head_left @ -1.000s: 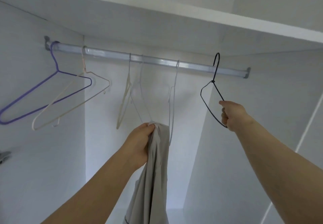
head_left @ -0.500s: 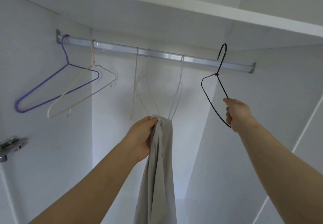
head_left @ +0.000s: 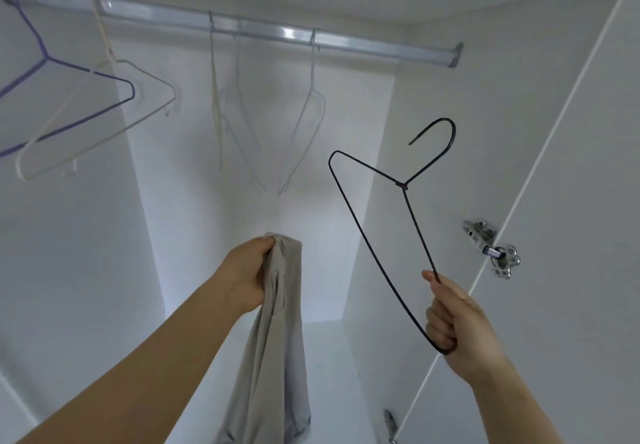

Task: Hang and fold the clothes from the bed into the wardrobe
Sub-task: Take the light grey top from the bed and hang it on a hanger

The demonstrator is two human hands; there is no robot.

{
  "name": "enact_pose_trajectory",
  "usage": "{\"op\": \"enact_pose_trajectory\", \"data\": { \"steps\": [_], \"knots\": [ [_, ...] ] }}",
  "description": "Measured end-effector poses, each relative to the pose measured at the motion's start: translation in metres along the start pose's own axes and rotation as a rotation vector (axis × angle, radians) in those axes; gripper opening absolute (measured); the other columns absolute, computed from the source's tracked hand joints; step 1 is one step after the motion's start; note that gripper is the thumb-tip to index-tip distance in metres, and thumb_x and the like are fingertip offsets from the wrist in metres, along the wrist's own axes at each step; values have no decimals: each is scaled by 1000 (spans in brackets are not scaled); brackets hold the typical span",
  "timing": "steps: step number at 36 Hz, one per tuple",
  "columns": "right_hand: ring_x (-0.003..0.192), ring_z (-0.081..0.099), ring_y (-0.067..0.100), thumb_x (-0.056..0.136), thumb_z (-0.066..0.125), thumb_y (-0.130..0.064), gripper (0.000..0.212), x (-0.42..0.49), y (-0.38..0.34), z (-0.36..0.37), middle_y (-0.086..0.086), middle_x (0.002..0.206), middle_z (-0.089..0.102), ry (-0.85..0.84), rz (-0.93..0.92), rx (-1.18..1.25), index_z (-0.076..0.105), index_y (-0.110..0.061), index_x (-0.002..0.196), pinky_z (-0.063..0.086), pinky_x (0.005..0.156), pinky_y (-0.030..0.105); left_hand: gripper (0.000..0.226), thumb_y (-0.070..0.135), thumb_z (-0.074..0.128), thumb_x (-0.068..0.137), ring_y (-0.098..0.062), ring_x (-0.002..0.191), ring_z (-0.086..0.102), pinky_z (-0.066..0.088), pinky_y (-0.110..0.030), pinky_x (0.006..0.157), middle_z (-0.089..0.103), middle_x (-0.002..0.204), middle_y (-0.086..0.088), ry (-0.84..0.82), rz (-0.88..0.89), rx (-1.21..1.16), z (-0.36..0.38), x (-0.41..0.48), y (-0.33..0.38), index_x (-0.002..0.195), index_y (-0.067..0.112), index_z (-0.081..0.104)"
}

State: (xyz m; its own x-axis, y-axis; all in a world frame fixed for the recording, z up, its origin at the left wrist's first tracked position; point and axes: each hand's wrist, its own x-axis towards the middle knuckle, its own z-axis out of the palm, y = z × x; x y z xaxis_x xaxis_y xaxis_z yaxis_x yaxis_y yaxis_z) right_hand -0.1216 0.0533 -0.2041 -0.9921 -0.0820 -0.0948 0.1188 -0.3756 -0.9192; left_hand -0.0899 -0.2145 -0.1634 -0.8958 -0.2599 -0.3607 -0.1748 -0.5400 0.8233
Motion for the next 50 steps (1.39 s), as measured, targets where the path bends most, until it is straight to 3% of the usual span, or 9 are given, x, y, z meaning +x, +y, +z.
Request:
{"op": "enact_pose_trajectory", "data": {
  "steps": [3, 6, 9, 17, 24, 30, 36, 42, 50],
  "knots": [
    [29, 15, 2, 93, 44, -7, 24, -12, 12, -22, -10, 41, 18, -8, 67, 57, 67, -13, 87, 11, 37, 9, 18, 13, 48, 97, -25, 77, 58, 49, -35, 68, 62, 88, -13, 48, -64, 22, -3, 5, -16, 93, 3, 61],
    [29, 15, 2, 67, 77, -21, 12, -23, 19, -32, -11, 40, 18, -88, 113, 85, 74, -17, 78, 14, 35, 8, 20, 13, 46, 98, -25, 73, 57, 46, -35, 62, 61, 83, -12, 68, -135, 33, -7, 8, -30, 88, 2, 60],
    [32, 13, 4, 32, 94, -34, 58, -32, 27, -43, -9, 42, 15, -175, 162, 125, 74, -15, 82, 15, 35, 9, 21, 10, 46, 97, -23, 70, 56, 45, -34, 61, 60, 78, -11, 86, -182, 34, -9, 11, -39, 83, 3, 60],
    [29, 17, 4, 27, 96, -26, 55, -47, 49, -61, -3, 46, 9, -281, 360, 160, 74, -10, 76, 20, 33, 9, 15, 6, 48, 94, -24, 73, 57, 46, -35, 61, 61, 84, -12, 62, -187, 103, -12, 16, -44, 88, 6, 62],
    [40, 34, 13, 68, 73, 0, 21, -45, 51, -60, 5, 48, 36, -273, 348, -219, 69, -1, 89, 31, 40, 21, 20, 8, 44, 92, -24, 72, 55, 48, -32, 62, 57, 82, -10, 21, -55, 54, -8, 10, -37, 86, 12, 63],
    [55, 50, 15, 69, 67, -16, 45, -29, 26, -6, 4, 73, 64, -434, 329, -262, 58, -14, 113, 43, 56, 24, 23, 8, 49, 94, -18, 82, 57, 47, -26, 75, 64, 86, -3, -49, 224, 507, 1, 8, -28, 78, 15, 65],
    [36, 24, 7, 95, 43, -34, 34, -6, 18, 29, -3, 45, 38, -194, 185, -48, 60, -10, 79, 20, 36, 18, 15, 7, 57, 90, -15, 87, 61, 50, -26, 80, 67, 94, 0, -118, 242, 506, 1, -3, -8, 87, 17, 68],
    [34, 15, 7, 90, 44, -35, 35, -1, 19, 16, -6, 40, 20, -250, 124, -107, 52, -9, 67, 18, 34, 17, 26, 1, 46, 89, -16, 83, 59, 48, -26, 76, 64, 94, -3, -96, 199, 194, -24, -13, 30, 97, 16, 65],
    [39, 20, 9, 98, 45, -28, 38, -10, 19, 25, -1, 45, 28, -284, 115, -609, 54, -9, 66, 16, 40, 19, 34, -2, 43, 91, -15, 83, 56, 48, -27, 75, 61, 100, 0, -60, 280, 176, -39, -21, 70, 101, 22, 65]
  ]
}}
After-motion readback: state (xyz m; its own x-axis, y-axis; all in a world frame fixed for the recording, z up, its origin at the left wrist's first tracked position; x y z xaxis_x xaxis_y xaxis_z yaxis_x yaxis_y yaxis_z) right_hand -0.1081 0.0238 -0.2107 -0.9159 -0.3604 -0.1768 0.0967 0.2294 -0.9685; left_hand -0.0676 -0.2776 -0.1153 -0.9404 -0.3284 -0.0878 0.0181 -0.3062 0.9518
